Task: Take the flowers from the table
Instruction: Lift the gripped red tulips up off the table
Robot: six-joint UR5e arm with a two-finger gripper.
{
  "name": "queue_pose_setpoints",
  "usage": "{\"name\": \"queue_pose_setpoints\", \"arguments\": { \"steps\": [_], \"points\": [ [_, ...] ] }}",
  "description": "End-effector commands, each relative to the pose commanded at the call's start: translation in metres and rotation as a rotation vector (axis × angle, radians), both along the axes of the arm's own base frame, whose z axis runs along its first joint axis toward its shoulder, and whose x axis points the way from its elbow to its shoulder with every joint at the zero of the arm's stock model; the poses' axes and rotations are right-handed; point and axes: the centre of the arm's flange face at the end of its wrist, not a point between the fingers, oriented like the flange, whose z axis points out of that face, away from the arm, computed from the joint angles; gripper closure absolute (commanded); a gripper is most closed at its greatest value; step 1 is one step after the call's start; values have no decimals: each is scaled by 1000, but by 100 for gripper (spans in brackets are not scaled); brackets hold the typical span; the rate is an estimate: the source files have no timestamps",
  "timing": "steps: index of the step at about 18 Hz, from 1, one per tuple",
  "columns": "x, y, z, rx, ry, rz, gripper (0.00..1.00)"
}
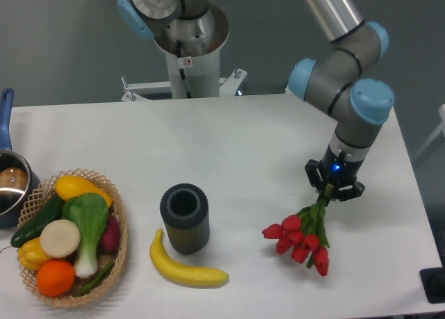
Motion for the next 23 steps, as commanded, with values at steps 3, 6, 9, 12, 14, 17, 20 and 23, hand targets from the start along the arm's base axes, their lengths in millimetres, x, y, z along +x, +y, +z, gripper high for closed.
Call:
{"name": "queue_pose_setpoints", "arguments": {
  "steps": [3,6,9,12,14,17,20,23],
  "points": [
    [7,9,36,151,-19,8,81],
    [20,12,71,303,-44,-11,81],
    [29,14,87,394,-68,-31,81],
    [25,11,100,496,-110,-25,81],
    [21,5,107,561,-139,-20,81],
    [16,-2,113,611,-149,-20,81],
    [15,-3,113,615,-150,-20,81],
    [16,-2,112,614,-153,-21,81]
  ]
}}
